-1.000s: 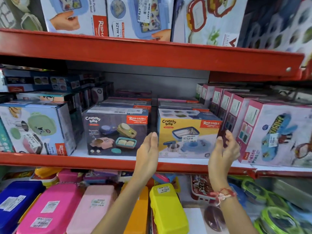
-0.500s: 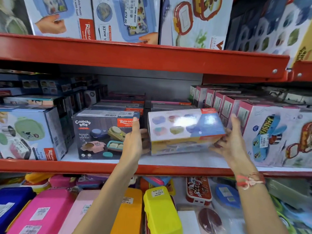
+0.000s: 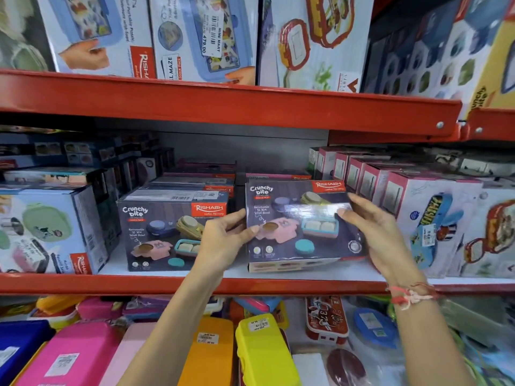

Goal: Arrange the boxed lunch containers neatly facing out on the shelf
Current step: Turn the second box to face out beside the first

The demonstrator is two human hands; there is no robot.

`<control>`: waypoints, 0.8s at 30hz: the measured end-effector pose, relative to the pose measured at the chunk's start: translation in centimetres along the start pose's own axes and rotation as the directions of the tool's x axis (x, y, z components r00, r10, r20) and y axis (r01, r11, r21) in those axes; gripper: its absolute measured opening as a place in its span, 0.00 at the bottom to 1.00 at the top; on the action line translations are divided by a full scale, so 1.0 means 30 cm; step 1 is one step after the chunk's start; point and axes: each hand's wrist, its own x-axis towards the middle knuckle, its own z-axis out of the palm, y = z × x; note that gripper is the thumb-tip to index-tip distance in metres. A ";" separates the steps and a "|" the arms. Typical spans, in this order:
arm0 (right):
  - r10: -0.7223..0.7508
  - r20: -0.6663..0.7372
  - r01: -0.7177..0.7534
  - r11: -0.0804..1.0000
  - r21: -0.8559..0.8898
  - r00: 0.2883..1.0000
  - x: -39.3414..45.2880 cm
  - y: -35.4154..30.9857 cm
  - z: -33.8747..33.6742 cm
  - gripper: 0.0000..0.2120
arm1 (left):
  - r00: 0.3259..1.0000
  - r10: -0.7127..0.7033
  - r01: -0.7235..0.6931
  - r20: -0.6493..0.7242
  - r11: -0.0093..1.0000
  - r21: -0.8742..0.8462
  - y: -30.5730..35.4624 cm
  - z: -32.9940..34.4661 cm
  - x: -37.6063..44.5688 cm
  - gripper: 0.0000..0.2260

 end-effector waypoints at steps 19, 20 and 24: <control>-0.160 -0.129 0.145 0.982 -0.121 0.979 -0.075 0.234 0.027 0.28 | 0.974 0.178 -0.158 -0.138 0.977 0.143 -0.218 0.032 0.003 0.26; -0.165 -0.135 0.150 0.982 -0.118 0.977 -0.079 0.241 0.031 0.28 | 0.973 0.182 -0.164 -0.141 0.977 0.136 -0.225 0.031 0.001 0.26; -0.187 -0.160 0.167 0.977 -0.129 0.969 -0.088 0.277 0.039 0.29 | 0.969 0.192 -0.174 -0.153 0.977 0.122 -0.246 0.029 0.001 0.27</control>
